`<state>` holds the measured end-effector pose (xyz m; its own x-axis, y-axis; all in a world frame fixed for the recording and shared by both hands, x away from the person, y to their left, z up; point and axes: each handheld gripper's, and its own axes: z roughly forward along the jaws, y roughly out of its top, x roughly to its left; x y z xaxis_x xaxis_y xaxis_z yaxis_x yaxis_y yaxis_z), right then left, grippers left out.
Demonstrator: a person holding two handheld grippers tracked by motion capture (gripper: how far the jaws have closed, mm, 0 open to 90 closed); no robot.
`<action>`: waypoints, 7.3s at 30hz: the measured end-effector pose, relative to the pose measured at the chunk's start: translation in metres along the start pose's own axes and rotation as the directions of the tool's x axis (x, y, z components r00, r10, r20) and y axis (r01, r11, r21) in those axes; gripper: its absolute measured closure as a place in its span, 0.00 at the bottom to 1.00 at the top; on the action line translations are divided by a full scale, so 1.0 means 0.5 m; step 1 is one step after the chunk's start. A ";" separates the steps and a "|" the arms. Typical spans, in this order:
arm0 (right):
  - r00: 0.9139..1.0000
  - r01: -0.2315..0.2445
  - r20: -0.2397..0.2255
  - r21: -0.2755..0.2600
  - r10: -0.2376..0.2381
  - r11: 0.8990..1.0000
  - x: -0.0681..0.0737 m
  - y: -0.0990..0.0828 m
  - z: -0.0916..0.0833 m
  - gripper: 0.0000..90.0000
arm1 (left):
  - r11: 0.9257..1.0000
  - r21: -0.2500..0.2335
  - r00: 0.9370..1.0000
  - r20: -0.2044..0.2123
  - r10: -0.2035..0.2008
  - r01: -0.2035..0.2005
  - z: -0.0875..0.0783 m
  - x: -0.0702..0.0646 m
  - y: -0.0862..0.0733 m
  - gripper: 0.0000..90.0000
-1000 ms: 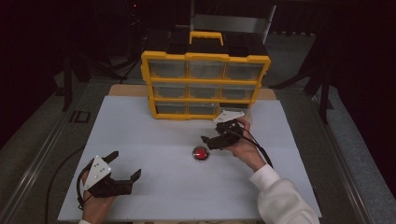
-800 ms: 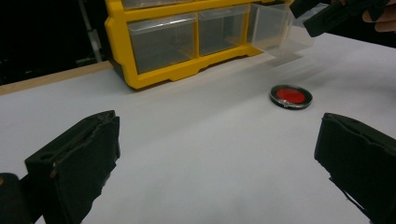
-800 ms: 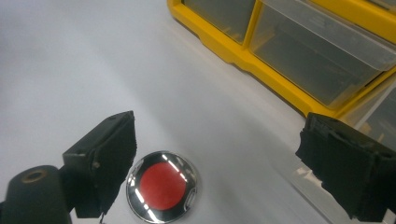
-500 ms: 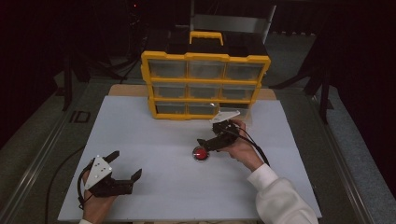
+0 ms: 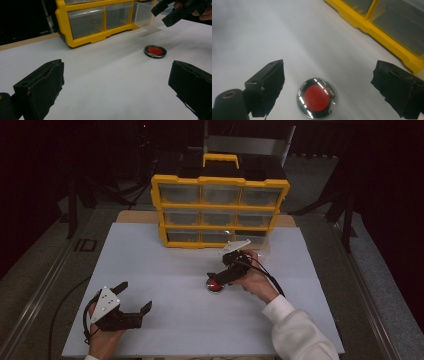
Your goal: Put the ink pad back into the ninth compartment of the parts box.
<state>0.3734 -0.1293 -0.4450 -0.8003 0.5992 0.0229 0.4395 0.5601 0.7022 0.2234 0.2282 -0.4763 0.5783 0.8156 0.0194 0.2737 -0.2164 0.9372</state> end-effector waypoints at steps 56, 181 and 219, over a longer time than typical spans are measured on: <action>0.996 0.089 -0.052 0.214 -0.079 0.973 0.026 -0.026 0.089 0.13 | 1.000 0.002 1.000 -0.001 0.003 -0.003 -0.002 0.000 0.001 0.00; 1.000 0.001 -0.018 0.212 0.003 0.977 0.001 0.026 0.018 0.33 | 1.000 0.003 1.000 -0.002 0.003 -0.003 0.000 -0.001 0.000 0.00; 0.998 -0.049 0.039 0.142 0.044 0.989 -0.039 0.049 -0.036 0.33 | 1.000 0.004 1.000 -0.005 0.004 -0.004 -0.001 0.000 0.001 0.00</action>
<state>0.3924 -0.1376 -0.4153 -0.7637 0.6451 0.0255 0.5313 0.6056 0.5924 0.2230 0.2284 -0.4757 0.5752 0.8177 0.0247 0.2747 -0.2215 0.9357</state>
